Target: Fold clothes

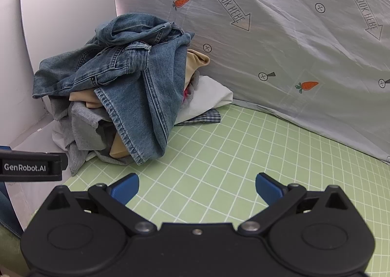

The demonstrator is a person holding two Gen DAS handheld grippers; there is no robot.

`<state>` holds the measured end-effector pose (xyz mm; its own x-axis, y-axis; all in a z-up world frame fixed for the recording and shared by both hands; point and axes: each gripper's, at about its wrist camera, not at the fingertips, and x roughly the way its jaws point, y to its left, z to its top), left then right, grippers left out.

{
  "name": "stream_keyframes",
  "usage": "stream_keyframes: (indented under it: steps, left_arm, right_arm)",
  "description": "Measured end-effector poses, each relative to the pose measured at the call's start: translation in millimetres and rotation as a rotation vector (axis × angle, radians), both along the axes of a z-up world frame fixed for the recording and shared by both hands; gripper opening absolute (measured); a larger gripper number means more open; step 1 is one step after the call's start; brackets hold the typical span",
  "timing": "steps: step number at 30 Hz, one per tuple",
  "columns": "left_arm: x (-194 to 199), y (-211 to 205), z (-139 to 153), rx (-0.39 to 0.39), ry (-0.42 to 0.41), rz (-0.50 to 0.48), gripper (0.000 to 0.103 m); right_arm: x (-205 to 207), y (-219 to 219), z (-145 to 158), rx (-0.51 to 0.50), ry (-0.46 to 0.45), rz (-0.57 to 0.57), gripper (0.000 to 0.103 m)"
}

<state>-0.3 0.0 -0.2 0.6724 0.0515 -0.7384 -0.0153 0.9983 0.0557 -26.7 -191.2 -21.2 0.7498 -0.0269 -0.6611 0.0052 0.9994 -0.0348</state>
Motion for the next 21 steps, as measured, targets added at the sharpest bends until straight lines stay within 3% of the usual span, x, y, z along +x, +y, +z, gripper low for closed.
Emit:
stream_keyframes:
  steps: [21]
  left_arm:
    - [-16.2,2.8,-1.0,0.026,-0.007,0.01,0.103]
  right_arm:
    - [-5.5,7.7,2.7,-0.003,-0.009,-0.001,0.103]
